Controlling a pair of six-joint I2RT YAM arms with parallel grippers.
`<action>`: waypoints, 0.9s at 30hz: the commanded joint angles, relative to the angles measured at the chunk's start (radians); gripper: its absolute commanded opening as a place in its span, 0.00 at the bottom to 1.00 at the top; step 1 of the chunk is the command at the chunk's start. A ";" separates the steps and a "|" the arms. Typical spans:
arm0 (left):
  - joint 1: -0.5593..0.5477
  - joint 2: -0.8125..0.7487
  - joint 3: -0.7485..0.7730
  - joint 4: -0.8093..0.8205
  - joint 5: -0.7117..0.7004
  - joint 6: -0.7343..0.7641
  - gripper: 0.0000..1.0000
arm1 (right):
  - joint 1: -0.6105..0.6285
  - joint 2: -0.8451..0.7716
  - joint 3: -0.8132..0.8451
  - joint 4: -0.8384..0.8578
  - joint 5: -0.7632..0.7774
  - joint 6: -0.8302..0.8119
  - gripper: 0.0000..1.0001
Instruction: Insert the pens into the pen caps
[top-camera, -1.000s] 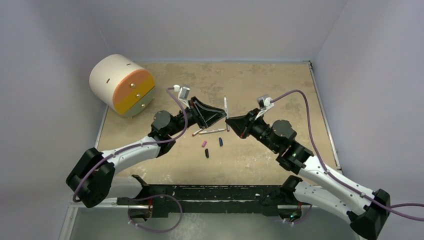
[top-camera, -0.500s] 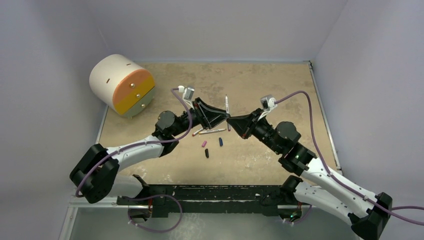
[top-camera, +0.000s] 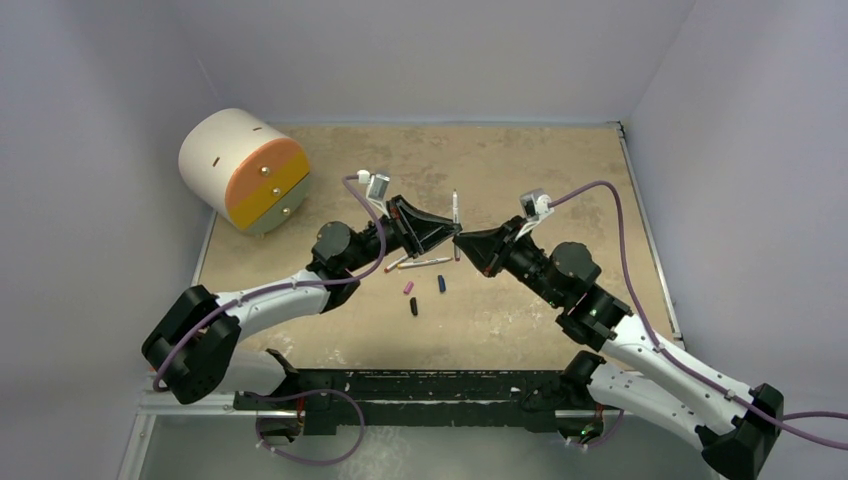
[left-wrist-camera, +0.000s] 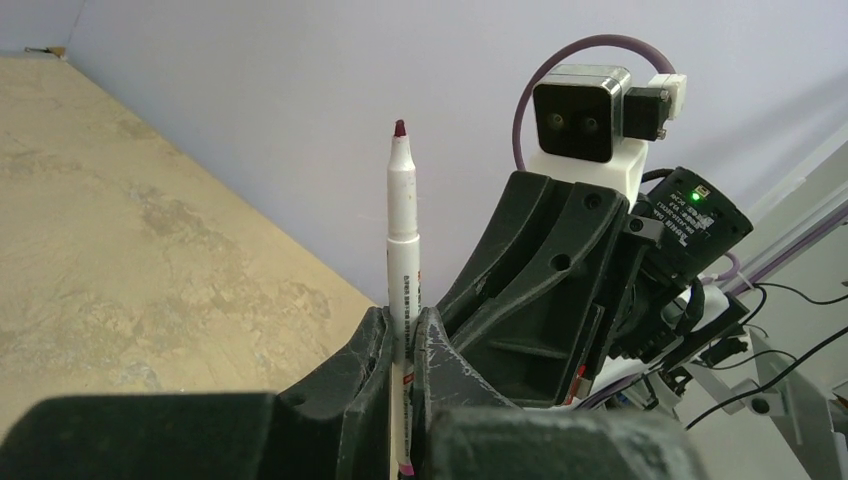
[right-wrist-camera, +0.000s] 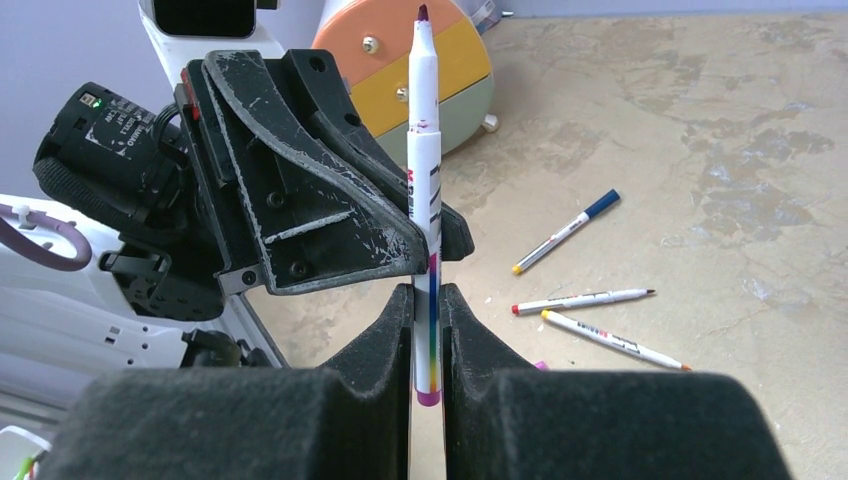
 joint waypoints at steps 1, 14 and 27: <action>-0.005 0.009 0.052 0.080 -0.006 -0.005 0.00 | 0.003 -0.001 0.007 0.048 -0.042 -0.013 0.00; 0.004 -0.202 0.148 -0.617 -0.204 0.470 0.00 | 0.002 0.010 -0.022 -0.170 0.030 -0.038 0.51; 0.028 -0.294 0.248 -1.125 -0.485 0.714 0.00 | 0.010 0.549 0.137 -0.331 0.142 -0.037 0.55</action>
